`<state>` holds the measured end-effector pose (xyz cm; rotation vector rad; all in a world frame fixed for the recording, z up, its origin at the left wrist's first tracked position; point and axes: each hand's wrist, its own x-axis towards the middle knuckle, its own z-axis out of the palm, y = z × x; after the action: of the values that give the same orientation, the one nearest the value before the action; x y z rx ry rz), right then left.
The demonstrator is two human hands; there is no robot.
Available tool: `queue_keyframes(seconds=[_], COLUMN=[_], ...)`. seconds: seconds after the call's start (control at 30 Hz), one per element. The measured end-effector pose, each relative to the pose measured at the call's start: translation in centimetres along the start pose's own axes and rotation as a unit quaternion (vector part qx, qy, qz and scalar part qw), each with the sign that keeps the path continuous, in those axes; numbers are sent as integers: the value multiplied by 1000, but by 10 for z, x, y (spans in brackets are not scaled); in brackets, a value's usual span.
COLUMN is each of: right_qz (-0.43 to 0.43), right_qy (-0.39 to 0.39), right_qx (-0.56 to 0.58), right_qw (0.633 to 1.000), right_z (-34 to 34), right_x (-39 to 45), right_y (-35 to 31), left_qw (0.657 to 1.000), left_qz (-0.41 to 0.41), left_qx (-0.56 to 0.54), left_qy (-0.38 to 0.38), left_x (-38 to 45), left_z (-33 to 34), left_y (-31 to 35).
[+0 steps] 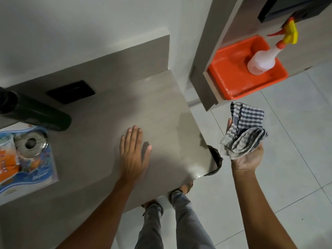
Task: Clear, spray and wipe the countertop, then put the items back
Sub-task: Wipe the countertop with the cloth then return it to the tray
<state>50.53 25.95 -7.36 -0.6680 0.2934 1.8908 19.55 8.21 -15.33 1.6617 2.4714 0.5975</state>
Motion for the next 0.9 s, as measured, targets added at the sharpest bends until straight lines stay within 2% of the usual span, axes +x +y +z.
queue_keyframes(seconds=[0.13,0.33,0.6,0.67,0.8,0.9], right_qz=[-37,-86,-72,-75,-102,-64], right_qy=[-35,7,-35,-29,-10,-40], right_qx=[-40,-112,-321,-407,-608,-707], right_qw=[998,990,944,910,787,704], right_z=[25,53,119,135,156,162], right_x=[13,52,111,131,173,215], right_y=[-23,-67,-115,-125,-135,-127], left_qw=[1000,999,998,996,991,990], left_qz=[20,39,38,43,35,33], left_qx=[-11,-5,37,76,113,116], left_qy=[-12,-35,-32,-33,-62,-69], left_x=[29,69,100,100,101,101], left_z=[22,55,86,89,92,93], left_y=[43,98,134,132,130,129])
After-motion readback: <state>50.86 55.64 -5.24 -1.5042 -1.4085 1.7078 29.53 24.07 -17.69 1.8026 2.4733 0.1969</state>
